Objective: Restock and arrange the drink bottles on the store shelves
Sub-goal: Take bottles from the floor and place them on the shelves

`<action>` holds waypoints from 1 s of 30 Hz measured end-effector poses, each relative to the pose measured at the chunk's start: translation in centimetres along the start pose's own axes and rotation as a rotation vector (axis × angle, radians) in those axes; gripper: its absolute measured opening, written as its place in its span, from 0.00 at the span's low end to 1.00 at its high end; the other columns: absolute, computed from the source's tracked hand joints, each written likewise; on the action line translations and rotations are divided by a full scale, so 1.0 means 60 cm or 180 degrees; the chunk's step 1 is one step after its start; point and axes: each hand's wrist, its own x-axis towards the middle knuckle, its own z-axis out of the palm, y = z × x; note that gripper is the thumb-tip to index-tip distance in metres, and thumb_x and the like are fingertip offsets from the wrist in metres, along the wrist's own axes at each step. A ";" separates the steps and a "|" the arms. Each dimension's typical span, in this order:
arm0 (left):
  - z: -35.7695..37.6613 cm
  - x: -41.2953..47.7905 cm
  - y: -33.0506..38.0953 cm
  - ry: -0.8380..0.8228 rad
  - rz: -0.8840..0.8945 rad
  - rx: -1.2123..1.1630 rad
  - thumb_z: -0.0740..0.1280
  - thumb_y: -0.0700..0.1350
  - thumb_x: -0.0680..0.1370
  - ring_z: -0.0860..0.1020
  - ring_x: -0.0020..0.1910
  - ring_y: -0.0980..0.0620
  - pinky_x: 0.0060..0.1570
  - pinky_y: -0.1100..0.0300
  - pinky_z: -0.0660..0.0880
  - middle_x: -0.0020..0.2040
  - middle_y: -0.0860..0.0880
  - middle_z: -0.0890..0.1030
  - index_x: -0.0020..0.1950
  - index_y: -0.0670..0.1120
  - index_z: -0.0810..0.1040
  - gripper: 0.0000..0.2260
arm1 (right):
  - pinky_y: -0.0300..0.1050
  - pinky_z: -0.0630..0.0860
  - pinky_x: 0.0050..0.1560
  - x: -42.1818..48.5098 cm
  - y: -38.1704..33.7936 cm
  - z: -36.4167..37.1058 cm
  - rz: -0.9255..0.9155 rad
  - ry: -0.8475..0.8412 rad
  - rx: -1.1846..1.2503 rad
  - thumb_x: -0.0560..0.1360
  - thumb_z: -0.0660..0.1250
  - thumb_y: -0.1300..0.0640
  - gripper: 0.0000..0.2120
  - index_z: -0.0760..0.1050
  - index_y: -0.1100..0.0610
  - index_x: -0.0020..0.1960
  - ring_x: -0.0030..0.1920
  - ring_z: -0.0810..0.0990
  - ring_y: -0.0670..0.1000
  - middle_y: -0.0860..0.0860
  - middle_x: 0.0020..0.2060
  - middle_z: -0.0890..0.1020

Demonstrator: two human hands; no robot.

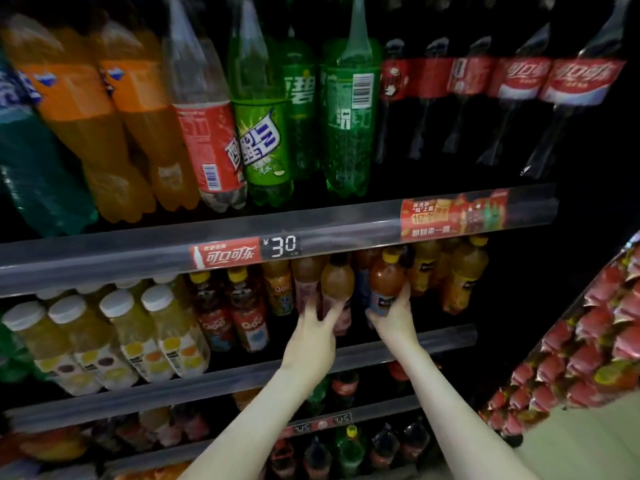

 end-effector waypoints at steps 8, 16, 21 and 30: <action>0.042 0.050 0.019 -0.0254 -0.0018 -0.0058 0.56 0.39 0.80 0.56 0.74 0.36 0.61 0.52 0.72 0.76 0.36 0.38 0.77 0.62 0.42 0.33 | 0.49 0.75 0.47 0.026 0.012 0.012 0.0123 0.0083 -0.0650 0.76 0.67 0.50 0.24 0.63 0.62 0.65 0.53 0.79 0.63 0.61 0.55 0.78; 0.052 0.014 0.013 -0.0401 -0.0103 -0.0233 0.55 0.41 0.82 0.63 0.71 0.38 0.57 0.55 0.73 0.78 0.38 0.44 0.77 0.60 0.44 0.30 | 0.57 0.73 0.62 -0.006 0.039 0.021 0.0142 -0.0035 -0.0294 0.77 0.66 0.57 0.31 0.56 0.58 0.75 0.67 0.70 0.61 0.59 0.68 0.69; 0.075 -0.100 -0.025 -0.0514 -0.0164 -0.0430 0.56 0.44 0.82 0.67 0.69 0.46 0.56 0.56 0.74 0.76 0.47 0.58 0.78 0.53 0.52 0.25 | 0.49 0.66 0.68 -0.118 0.086 0.036 -0.0130 -0.0251 -0.0731 0.79 0.62 0.58 0.28 0.55 0.58 0.76 0.72 0.64 0.54 0.55 0.72 0.64; 0.101 -0.348 -0.178 -0.0912 -0.1165 -0.0510 0.58 0.45 0.81 0.74 0.62 0.45 0.55 0.55 0.72 0.67 0.46 0.70 0.74 0.47 0.61 0.21 | 0.45 0.72 0.60 -0.350 0.160 0.161 -0.0286 -0.1901 -0.1350 0.78 0.63 0.57 0.15 0.69 0.56 0.64 0.61 0.75 0.54 0.52 0.61 0.75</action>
